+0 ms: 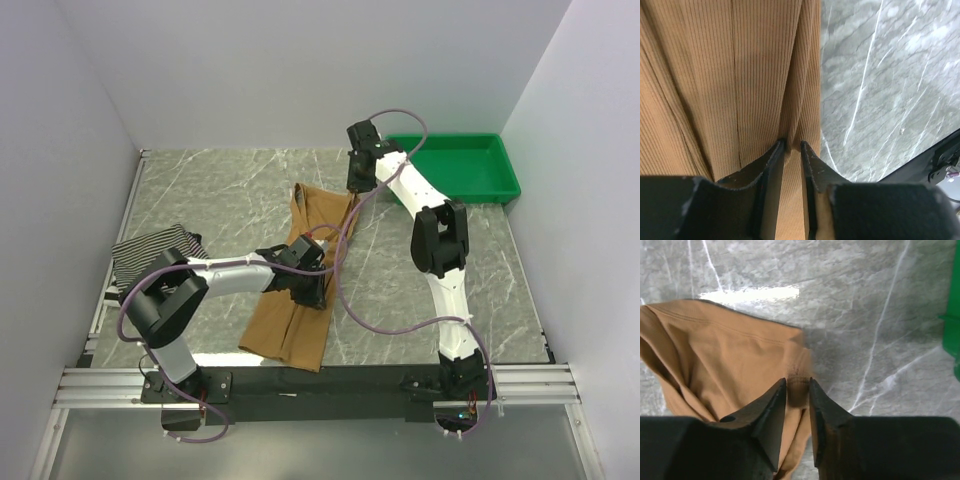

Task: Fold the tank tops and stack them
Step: Fold the tank top

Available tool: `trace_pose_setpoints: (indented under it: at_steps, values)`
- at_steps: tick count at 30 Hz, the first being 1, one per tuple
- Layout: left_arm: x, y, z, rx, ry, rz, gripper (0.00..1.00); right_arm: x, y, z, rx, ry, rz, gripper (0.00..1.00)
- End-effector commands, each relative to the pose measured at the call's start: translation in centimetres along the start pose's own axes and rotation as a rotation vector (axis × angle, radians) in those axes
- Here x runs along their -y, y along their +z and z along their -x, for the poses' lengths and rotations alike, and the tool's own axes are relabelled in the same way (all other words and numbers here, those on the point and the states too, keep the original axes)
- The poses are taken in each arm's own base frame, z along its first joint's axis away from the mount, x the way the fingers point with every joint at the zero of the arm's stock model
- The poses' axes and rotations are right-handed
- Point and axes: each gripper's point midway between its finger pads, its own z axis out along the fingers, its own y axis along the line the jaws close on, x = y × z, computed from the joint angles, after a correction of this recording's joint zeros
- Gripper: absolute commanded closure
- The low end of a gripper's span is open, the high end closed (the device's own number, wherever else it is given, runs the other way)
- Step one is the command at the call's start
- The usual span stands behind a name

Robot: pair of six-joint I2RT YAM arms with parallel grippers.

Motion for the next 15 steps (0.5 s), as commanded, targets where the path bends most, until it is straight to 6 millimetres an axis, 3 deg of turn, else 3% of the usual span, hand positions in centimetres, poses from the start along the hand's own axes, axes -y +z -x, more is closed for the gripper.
trace_pose_setpoints:
  at_steps: [1,6,8,15]
  values:
    - [-2.1,-0.9,-3.0,-0.084,0.013,0.081,0.72,-1.6,-2.0,2.7,0.084,0.030,0.043,0.67]
    - [-1.3,-2.2,-1.3,-0.013,0.001,0.077,0.68,-2.3,-1.7,2.6,0.096,0.045,0.091,0.60]
    - [-1.0,-2.4,-0.9,0.003,-0.007,0.072,0.68,-2.8,-2.5,2.8,0.120,0.046,0.129,0.59]
    - [-0.8,-2.9,-0.7,0.016,-0.027,0.059,0.67,-1.3,-3.1,1.2,0.120,0.051,0.082,0.63]
